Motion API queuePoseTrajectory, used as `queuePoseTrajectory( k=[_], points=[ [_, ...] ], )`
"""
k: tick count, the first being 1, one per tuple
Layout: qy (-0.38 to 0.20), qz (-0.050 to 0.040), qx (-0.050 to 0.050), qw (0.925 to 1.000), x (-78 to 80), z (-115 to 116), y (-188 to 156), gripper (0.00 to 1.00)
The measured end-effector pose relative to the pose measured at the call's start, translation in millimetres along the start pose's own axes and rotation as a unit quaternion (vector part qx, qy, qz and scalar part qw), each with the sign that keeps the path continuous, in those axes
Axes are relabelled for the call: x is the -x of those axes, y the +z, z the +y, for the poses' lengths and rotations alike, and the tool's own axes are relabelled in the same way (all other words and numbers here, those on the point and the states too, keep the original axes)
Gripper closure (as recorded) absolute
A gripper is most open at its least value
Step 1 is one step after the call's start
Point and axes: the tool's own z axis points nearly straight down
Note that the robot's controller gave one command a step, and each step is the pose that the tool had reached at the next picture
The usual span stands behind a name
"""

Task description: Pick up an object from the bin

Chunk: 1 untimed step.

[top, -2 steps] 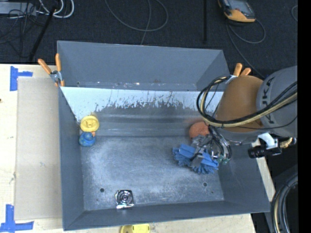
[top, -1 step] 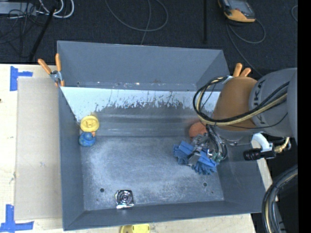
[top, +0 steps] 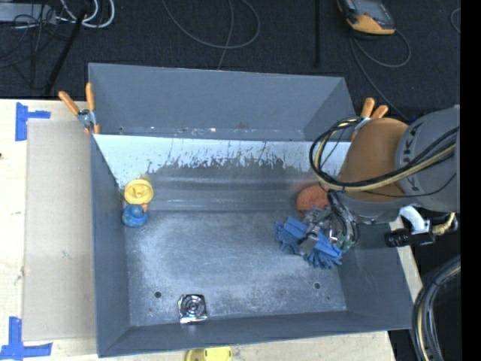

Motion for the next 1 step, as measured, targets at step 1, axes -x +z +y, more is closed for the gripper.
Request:
queuePoseTrajectory(
  k=[1],
  points=[
    [0.116,-0.002,0.001,0.9933,0.3,-26.9,1.6,0.0]
  ],
)
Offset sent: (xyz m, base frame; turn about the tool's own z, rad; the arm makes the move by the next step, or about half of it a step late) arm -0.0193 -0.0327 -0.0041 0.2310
